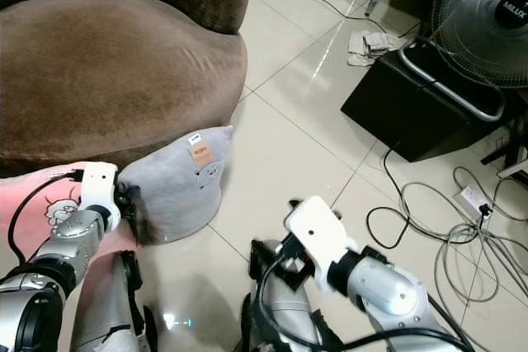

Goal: Move the pillow to the sofa from floor

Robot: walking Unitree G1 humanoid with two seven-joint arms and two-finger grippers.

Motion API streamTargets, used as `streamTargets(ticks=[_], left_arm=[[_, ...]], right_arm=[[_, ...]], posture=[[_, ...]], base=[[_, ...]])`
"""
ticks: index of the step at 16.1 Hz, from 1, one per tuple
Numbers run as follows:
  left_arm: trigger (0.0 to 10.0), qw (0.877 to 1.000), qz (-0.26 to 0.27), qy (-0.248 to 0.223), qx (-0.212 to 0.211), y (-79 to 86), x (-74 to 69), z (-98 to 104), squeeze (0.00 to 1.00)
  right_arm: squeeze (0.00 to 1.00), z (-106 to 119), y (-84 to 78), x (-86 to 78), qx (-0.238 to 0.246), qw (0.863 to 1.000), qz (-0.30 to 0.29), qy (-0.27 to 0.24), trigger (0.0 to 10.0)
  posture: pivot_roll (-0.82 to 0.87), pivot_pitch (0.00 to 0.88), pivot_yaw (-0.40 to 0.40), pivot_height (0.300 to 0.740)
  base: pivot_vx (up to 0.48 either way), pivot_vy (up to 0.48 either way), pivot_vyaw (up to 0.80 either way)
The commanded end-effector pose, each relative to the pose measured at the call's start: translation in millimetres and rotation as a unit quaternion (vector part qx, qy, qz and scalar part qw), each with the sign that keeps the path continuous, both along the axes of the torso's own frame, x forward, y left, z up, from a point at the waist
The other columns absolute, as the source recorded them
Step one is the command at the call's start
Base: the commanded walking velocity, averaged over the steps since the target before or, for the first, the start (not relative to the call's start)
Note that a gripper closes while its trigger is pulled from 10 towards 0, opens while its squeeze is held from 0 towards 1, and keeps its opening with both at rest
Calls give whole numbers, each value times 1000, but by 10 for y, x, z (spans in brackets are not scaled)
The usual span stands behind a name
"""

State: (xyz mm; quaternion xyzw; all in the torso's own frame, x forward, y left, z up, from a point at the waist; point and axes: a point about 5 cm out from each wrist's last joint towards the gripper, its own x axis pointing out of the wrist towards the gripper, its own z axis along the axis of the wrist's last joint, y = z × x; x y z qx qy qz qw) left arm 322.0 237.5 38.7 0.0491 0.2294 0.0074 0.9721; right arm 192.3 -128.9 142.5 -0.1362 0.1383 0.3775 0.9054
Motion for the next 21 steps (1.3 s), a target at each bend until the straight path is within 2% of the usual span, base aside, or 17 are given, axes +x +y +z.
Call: streamTargets(ticks=[1,5,14,18,21], left_arm=[[0,1000,-9,9,-2,-61,-37,-66,0],[0,1000,-13,9,-4,-61,-37,-64,0],[0,1000,-22,6,-17,-74,-31,-56,0],[0,1000,-22,8,-20,-50,-51,-70,0],[0,999,-15,-1,-40,-83,-38,-62,0]], right_arm=[[0,14,23,-70,22,999,21,23,10000],[0,41,52,-117,55,996,44,51,10000],[0,11,77,-171,48,996,56,58,10000],[0,-49,72,-153,44,996,48,57,10000],[0,-219,40,-88,45,997,19,65,10000]], posture=[[-213,240,-228,567],[-210,238,-227,567],[-207,230,-220,567],[-204,213,-205,567],[-184,171,-168,567]], base=[[0,0,0],[0,0,0],[0,0,0],[0,0,0],[0,0,0]])
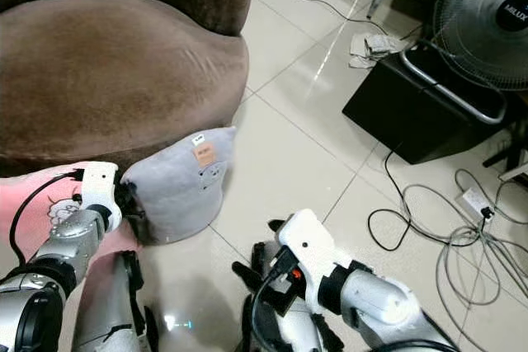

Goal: Move the pillow to the sofa from floor

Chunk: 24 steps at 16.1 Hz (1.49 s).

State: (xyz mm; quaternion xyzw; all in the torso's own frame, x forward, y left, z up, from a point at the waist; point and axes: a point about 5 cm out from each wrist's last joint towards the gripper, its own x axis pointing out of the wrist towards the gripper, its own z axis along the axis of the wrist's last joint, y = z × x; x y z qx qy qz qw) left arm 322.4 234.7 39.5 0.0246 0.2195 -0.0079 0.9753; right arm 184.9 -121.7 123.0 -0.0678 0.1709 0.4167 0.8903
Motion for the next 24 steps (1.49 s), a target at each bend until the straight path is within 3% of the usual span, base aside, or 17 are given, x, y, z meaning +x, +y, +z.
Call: streamTargets(ticks=[1,5,8,10,15,18,19,20,21,24], left_arm=[[0,1000,4,3,-31,-89,-47,-83,0],[0,994,-60,-44,-79,-416,-29,-76,0],[0,982,-82,-124,-121,-653,188,228,0],[0,967,-108,-195,-123,-800,303,497,0],[0,935,-135,-299,-133,-907,391,958,0],[0,908,-146,-377,-109,-890,303,1384,0],[0,908,-146,-377,-109,-890,303,1384,0],[3451,906,-130,-387,-106,-853,268,1462,0],[10000,905,-120,-400,-78,-833,198,1611,0],[10000,912,-126,-389,-45,-892,149,1652,0]], right_arm=[[0,-125,-67,22,-18,999,-26,1,10000],[0,-364,-188,209,-21,994,-108,-17,10000],[0,-419,-176,499,-6,989,-144,-45,10000],[0,-424,-119,628,5,984,-162,-71,10000],[0,-319,-134,875,9,973,-199,-116,10000],[0,-83,-144,1075,29,955,-251,-158,10000],[0,-83,-144,1075,29,955,-251,-158,10000],[0,-8,-160,1106,41,950,-260,-169,10000],[0,158,-194,1183,72,938,-279,-191,10000],[0,250,-189,1271,87,929,-293,-209,10000]], posture=[[-163,148,-130,567],[-76,0,-17,567],[-29,0,44,567],[1,0,66,567],[23,0,61,567],[21,0,60,567],[21,0,60,567],[17,0,61,567],[26,0,60,577],[35,0,60,597]], base=[[0,0,0],[0,0,0],[0,0,0],[0,0,0],[0,0,0],[0,0,0],[0,0,0],[0,0,0],[0,0,0],[0,0,0]])
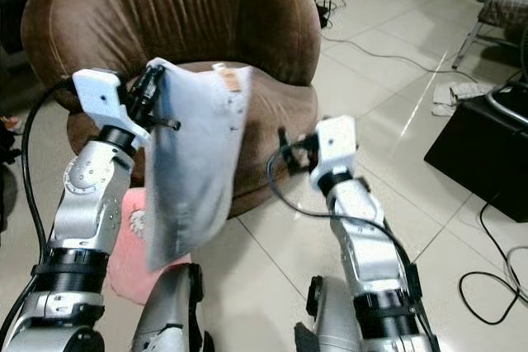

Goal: Move the pillow to the sofa from floor

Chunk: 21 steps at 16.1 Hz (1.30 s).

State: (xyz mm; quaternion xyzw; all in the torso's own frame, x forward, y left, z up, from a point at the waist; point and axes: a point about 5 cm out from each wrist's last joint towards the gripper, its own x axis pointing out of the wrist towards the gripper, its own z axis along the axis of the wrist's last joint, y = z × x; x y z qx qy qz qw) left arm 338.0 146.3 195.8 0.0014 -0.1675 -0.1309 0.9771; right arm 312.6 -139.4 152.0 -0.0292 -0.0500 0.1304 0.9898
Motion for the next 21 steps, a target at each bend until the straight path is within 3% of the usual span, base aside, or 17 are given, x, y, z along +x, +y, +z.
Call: streamTargets(ticks=[1,8,14,17,21], left_arm=[[10000,1000,-6,-13,19,-31,-38,73,0],[10000,996,24,42,71,62,-175,-219,0],[10000,997,2,15,81,-128,-207,-125,0],[10000,997,12,20,77,-116,-191,-130,0],[10000,995,20,41,84,-89,-195,-222,0]], right_arm=[[0,-5,19,21,8,1000,-3,-1,10000],[0,32,67,100,4,1000,-1,-1,10000],[0,138,87,146,-2,1000,4,-11,10000],[0,143,96,178,0,1000,11,-7,10000],[0,-19,14,178,7,999,-13,34,10000]], posture=[[36,0,59,607],[42,0,61,647],[34,0,52,692],[38,0,36,717],[38,0,35,740]], base=[[0,0,0],[0,0,0],[0,0,0],[0,0,0],[0,0,0]])
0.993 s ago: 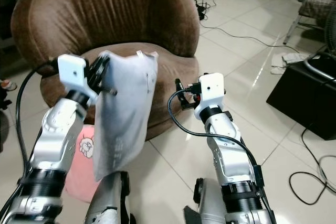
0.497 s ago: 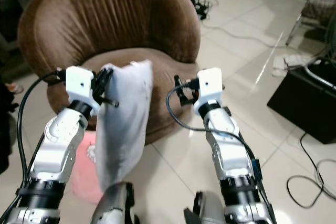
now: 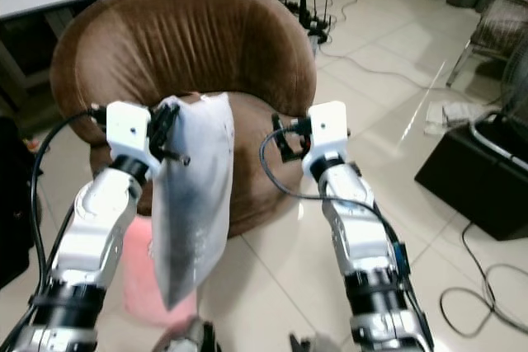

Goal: Move the pillow to the sofa from floor

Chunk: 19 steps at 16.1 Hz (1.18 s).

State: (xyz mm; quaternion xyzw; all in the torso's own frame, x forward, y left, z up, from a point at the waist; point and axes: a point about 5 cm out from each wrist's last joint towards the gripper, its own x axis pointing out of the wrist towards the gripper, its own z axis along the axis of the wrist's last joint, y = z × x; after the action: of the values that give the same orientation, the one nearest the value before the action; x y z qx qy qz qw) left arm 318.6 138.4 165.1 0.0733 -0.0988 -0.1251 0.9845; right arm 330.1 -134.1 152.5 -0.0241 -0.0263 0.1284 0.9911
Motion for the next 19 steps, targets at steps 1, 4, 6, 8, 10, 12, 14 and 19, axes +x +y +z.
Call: streamTargets(ticks=[1,4,6,8,10,12,14,19], left_arm=[[10000,1000,-3,-14,7,-15,0,66,0],[10000,1000,-3,-6,-1,-26,11,21,0],[10000,1000,-1,2,-4,-63,6,-48,0],[10000,1000,-3,4,2,-79,2,-66,0],[10000,1000,0,8,11,-70,5,-85,0],[10000,1000,2,8,11,-49,9,-88,0],[10000,1000,5,9,12,-39,5,-93,0],[10000,1000,2,9,14,-65,-7,-106,0]], right_arm=[[0,-61,-64,1,1,1000,-18,19,10000],[0,-171,-141,-9,-20,998,-43,45,10000],[0,-242,-222,-27,-40,996,-57,63,10000],[0,-273,-220,-27,-44,995,-57,73,10000],[0,-276,-163,-39,-22,996,-47,71,10000],[0,-267,-117,-44,-34,997,-36,63,10000],[0,-265,-93,-44,-37,997,-32,61,10000],[0,-267,-84,-47,-39,997,-26,60,10000]], posture=[[34,0,39,740],[18,0,45,740],[7,0,46,740],[8,0,45,740],[12,0,45,740],[14,0,46,740],[18,0,45,740],[18,0,46,740]], base=[[0,0,0],[0,0,0],[0,0,0],[0,0,0],[0,-171,0],[0,-405,0],[0,-442,0],[0,-443,241]])
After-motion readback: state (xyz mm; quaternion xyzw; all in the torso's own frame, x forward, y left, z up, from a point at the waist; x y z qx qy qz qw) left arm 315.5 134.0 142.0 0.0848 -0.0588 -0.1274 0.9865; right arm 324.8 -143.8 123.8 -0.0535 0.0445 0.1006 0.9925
